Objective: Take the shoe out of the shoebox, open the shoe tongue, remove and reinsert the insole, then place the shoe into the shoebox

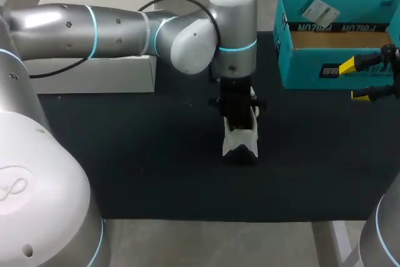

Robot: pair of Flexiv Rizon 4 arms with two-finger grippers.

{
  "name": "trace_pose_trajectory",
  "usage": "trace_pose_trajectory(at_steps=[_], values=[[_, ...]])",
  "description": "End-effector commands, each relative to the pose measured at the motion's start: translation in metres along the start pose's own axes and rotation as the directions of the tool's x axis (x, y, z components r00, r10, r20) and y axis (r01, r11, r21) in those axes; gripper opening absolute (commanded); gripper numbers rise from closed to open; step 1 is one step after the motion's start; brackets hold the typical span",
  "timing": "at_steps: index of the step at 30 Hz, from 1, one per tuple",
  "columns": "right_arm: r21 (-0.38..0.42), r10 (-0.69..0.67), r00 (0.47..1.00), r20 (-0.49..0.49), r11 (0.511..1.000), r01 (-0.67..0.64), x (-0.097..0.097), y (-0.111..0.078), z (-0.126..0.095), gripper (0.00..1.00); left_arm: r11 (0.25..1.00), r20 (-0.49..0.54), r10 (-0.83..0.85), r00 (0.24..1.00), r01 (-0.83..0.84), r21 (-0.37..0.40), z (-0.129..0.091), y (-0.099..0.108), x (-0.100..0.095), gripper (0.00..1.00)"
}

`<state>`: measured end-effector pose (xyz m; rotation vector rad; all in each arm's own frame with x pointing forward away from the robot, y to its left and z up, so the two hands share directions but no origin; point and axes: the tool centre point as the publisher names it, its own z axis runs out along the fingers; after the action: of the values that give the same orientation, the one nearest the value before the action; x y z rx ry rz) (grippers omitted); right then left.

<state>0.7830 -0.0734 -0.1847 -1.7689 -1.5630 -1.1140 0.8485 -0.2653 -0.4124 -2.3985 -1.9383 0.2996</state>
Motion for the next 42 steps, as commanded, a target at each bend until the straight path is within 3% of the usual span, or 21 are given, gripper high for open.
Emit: trace_pose_trajectory(at_steps=[1, 5, 11, 19, 31, 32, 33, 37, 41, 42], values=[[-0.001, 0.001, 1.0, 0.003, 1.0, -0.001, 0.0, -0.001, 0.0, 1.0, 1.0, -0.013, 0.004, 1.0, -0.004, -0.003, 0.008, -0.002, 0.001, 0.0], [-0.001, 0.001, 1.0, 0.003, 1.0, -0.001, 0.0, -0.001, 0.0, 1.0, 1.0, -0.007, 0.01, 1.0, -0.01, -0.012, -0.01, -0.004, 0.0, 0.0], [-0.001, 0.001, 1.0, 0.003, 1.0, -0.001, 0.0, -0.001, 0.0, 1.0, 0.996, 0.022, 0.001, 1.0, 0.001, -0.084, -0.037, 0.007, -0.007, 0.0], [-0.001, 0.001, 1.0, 0.003, 1.0, -0.001, 0.0, -0.001, 0.0, 1.0, 0.981, -0.013, -0.044, 0.999, 0.04, -0.191, -0.036, 0.023, -0.009, 0.0], [-0.001, 0.001, 1.0, 0.003, 1.0, -0.001, 0.0, -0.001, 0.0, 1.0, 0.968, 0.004, -0.096, 0.995, 0.094, -0.231, -0.032, 0.032, 0.0, 0.0], [-0.001, 0.001, 1.0, 0.003, 1.0, -0.001, 0.0, -0.001, 0.0, 1.0, 0.968, 0.004, -0.1, 0.995, 0.099, -0.233, -0.032, 0.033, 0.001, 0.04], [-0.001, 0.001, 1.0, 0.003, 1.0, -0.001, 0.0, -0.001, 0.0, 1.0, 0.967, 0.002, -0.106, 0.994, 0.104, -0.233, -0.031, 0.033, 0.002, 0.25], [-0.001, 0.001, 1.0, 0.003, 1.0, -0.001, 0.0, -0.001, 0.0, 1.0, 0.97, 0.002, -0.113, 0.994, 0.11, -0.218, -0.03, 0.033, 0.005, 0.29], [-0.001, 0.001, 1.0, 0.003, 1.0, -0.001, 0.0, -0.001, 0.0, 1.0, 0.968, -0.003, -0.11, 0.994, 0.107, -0.225, -0.034, 0.032, 0.005, 0.47], [-0.001, 0.001, 1.0, 0.003, 1.0, -0.001, 0.0, -0.001, 0.0, 1.0, 0.968, -0.003, -0.109, 0.994, 0.106, -0.227, -0.035, 0.032, 0.005, 0.57]])
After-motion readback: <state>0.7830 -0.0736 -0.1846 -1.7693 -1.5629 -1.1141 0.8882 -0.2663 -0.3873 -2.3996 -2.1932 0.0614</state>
